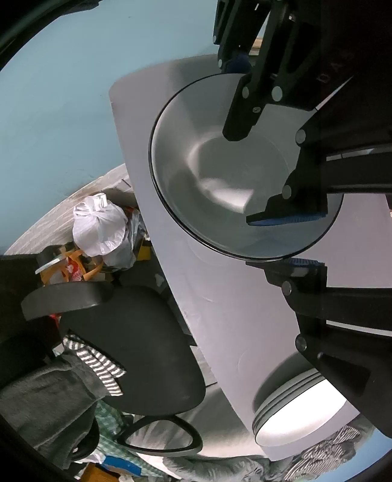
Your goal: Organize plates and bowls
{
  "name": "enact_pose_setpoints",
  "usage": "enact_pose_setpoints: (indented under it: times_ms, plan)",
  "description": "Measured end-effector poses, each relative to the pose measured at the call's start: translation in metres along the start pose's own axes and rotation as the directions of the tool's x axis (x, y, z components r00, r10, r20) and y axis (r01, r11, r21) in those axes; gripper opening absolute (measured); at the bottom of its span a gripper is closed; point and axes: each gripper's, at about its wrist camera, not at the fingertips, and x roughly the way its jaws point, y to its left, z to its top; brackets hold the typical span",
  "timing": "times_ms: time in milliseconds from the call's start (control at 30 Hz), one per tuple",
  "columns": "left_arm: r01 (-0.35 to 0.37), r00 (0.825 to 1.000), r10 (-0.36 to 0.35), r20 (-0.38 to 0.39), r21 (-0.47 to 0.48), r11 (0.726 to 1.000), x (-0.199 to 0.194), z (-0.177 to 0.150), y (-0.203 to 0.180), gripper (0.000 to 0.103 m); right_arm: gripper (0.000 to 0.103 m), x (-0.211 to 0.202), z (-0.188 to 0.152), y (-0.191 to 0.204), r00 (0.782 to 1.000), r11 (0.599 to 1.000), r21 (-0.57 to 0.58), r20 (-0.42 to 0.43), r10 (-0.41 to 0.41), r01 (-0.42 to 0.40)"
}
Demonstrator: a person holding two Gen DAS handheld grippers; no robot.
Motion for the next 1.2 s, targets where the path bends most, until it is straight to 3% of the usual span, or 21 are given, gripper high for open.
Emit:
enact_pose_setpoints:
  times_ms: [200,267,467,600,733,933,1200]
  plan:
    - [0.009,1.0,-0.009,0.001,-0.007,1.0,-0.001,-0.001,0.002,0.02,0.024,-0.008,0.003,0.007,0.999,0.998,-0.04,-0.01,-0.051,0.051]
    - [0.016,1.0,-0.016,0.002,-0.012,1.0,-0.001,-0.001,0.002,0.02,0.035,-0.01,0.004,0.009,0.997,0.996,-0.055,0.001,-0.071,0.071]
    - [0.013,1.0,-0.013,0.003,-0.001,1.0,-0.003,-0.002,0.0,0.02,0.036,-0.01,0.005,0.008,0.998,0.997,-0.06,0.006,-0.057,0.057]
    - [0.01,1.0,-0.01,0.019,0.007,1.0,-0.007,-0.004,-0.001,0.029,0.037,-0.012,0.002,0.009,0.998,0.997,-0.059,0.025,-0.057,0.058]
    - [0.019,0.999,-0.019,0.028,0.008,1.0,-0.013,-0.005,0.001,0.032,0.05,-0.018,-0.001,0.007,0.997,0.997,-0.048,0.053,-0.058,0.061]
    - [0.03,0.998,-0.03,0.063,0.003,1.0,-0.026,-0.01,0.005,0.051,0.065,-0.026,-0.006,0.002,0.996,0.999,-0.02,0.082,-0.034,0.035]
    - [0.051,0.994,-0.051,0.092,0.005,0.999,-0.041,-0.022,0.014,0.059,0.066,-0.038,-0.017,-0.001,0.993,0.999,-0.023,0.108,-0.035,0.038]
